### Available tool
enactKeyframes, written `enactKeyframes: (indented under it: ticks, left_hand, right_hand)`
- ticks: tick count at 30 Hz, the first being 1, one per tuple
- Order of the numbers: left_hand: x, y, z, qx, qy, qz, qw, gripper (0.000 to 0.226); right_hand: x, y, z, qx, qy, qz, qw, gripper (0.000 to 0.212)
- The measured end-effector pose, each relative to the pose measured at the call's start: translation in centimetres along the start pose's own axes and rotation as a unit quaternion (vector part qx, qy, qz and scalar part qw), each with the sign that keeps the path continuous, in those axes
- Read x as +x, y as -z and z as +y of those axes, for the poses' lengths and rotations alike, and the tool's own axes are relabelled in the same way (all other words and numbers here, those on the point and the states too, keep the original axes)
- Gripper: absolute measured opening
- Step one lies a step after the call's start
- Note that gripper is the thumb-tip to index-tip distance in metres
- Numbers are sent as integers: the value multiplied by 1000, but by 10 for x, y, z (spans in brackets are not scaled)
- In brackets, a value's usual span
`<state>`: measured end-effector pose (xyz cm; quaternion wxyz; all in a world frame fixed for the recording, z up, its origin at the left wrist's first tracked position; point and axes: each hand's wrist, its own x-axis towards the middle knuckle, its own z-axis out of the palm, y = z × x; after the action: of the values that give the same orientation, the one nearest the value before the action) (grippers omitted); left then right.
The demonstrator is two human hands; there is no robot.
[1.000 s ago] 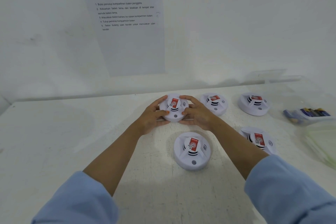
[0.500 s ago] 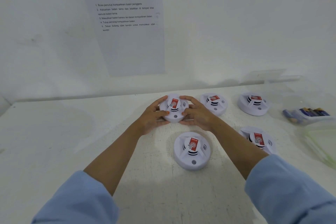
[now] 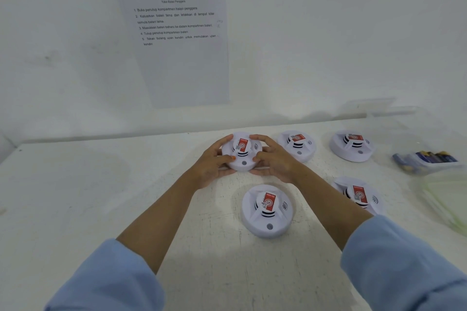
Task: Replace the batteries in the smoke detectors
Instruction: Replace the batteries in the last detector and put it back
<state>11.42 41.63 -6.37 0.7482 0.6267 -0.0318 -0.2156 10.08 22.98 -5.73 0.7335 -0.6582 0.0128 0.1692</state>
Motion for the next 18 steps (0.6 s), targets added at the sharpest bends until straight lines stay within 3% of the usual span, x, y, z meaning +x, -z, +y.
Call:
enactKeyframes:
  ticks: [18]
  left_hand:
    - [0, 0, 1, 3, 0, -4, 1000, 51]
  right_hand:
    - [0, 0, 0, -3, -5, -2, 1000, 54]
